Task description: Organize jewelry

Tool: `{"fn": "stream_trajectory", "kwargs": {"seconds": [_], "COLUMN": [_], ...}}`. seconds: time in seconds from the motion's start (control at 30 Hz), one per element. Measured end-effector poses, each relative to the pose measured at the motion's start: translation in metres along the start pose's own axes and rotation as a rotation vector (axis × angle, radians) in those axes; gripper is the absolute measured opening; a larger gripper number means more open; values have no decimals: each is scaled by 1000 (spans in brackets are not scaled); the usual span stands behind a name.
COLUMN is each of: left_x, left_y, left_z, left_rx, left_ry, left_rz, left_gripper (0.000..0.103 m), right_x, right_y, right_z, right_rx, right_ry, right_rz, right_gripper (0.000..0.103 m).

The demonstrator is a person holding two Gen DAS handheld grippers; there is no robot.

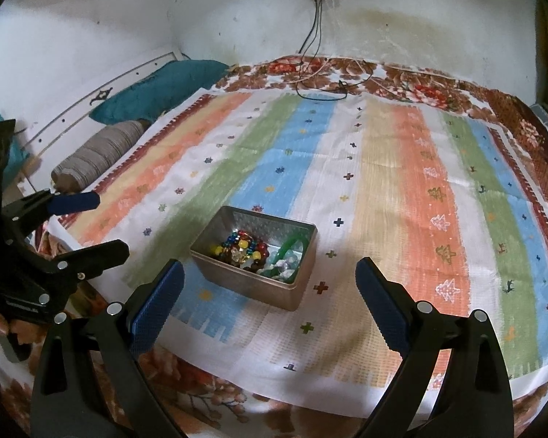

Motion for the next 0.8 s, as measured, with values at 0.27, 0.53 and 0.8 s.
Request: {"fn": "stream_trajectory", "kwargs": {"seconds": [0.27,0.53,0.8], "left_x": [2,1,1], "left_y": [1,1,1], "left_z": [1,1,1], "left_rx": [1,1,0], "left_ry": [0,-1,2], "left_rz": [-8,-5,-10], "left_gripper": [97,97,97], "right_x": [3,6,5], "right_y": [1,1,1], "right_z": [-4,-6,-7], "right_rx": [-21,-25,-28], "right_ry": [-2,0,0], "right_rz": [-15,-32,-33], "right_gripper": [95,96,95]}}
Point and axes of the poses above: each gripper's, at about its wrist camera, not at the fingertips, and z roughly the way its jaws point, x to its left, y to its top, the point moved 8 cm from there along z, roughly the way its jaws point, and after that the axes turned 8 degrees about x, right-handed, at the moved point
